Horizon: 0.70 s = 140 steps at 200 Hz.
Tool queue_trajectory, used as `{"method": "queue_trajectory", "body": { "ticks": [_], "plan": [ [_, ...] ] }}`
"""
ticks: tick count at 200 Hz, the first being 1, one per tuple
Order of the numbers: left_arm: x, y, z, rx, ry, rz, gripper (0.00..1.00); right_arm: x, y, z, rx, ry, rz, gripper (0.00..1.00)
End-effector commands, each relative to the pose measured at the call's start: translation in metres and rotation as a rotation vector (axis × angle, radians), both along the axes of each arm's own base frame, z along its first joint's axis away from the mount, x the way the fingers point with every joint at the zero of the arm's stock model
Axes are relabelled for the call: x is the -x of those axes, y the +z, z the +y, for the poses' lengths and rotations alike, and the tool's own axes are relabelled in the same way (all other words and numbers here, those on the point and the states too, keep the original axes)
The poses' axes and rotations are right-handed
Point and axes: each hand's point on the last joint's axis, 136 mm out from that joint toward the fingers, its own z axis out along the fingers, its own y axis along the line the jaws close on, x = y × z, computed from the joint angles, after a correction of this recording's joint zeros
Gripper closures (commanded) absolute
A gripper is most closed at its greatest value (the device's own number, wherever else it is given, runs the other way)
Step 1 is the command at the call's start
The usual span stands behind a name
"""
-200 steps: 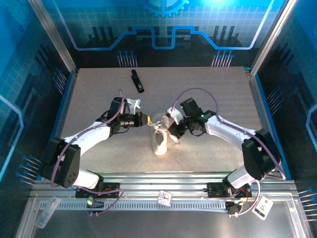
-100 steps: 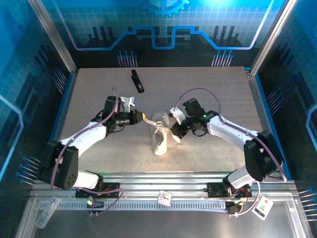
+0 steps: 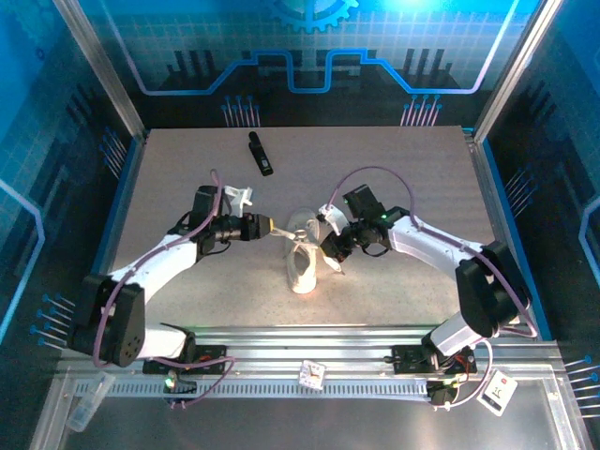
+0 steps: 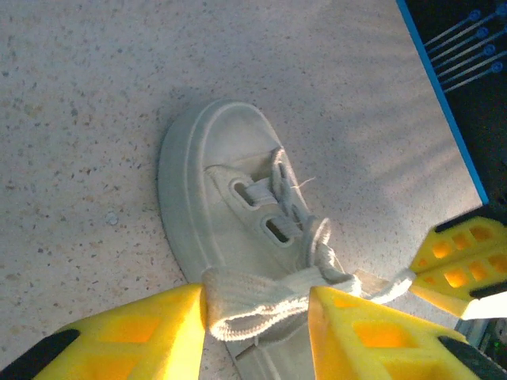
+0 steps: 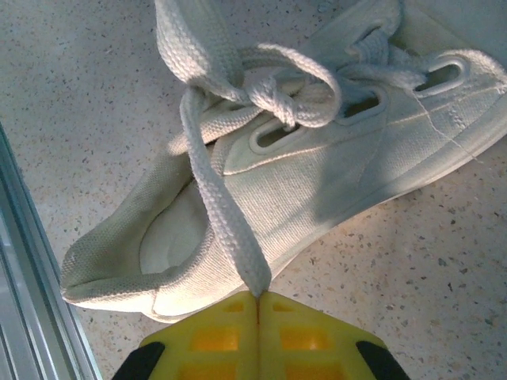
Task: Tie the shoes
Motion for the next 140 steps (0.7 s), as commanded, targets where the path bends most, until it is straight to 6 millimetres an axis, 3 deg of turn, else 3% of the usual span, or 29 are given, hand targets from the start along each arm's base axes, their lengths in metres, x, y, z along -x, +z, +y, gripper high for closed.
{"method": "queue_trajectory", "body": {
  "ticks": [1, 38, 64, 75, 97, 140],
  "plan": [
    [0.006, 0.034, -0.002, -0.036, -0.098, -0.162, 0.60, 0.002, 0.008, 0.007, -0.024, 0.022, 0.024, 1.00],
    [0.013, 0.063, -0.012, -0.066, -0.241, -0.339, 0.59, 0.001, 0.010, 0.009, -0.028, 0.020, 0.029, 1.00],
    [0.026, 0.067, -0.036, -0.131, -0.438, -0.467, 0.58, -0.001, 0.011, 0.009, -0.029, 0.016, 0.030, 1.00],
    [0.034, 0.061, -0.048, -0.181, -0.530, -0.511, 0.56, -0.001, 0.011, 0.009, -0.028, 0.014, 0.034, 1.00],
    [0.029, 0.046, -0.063, -0.246, -0.607, -0.503, 0.55, -0.002, 0.012, 0.009, -0.028, 0.014, 0.036, 1.00],
    [0.022, 0.016, -0.079, -0.274, -0.698, -0.462, 0.65, -0.002, 0.009, 0.010, -0.028, 0.013, 0.063, 1.00]
  ]
}}
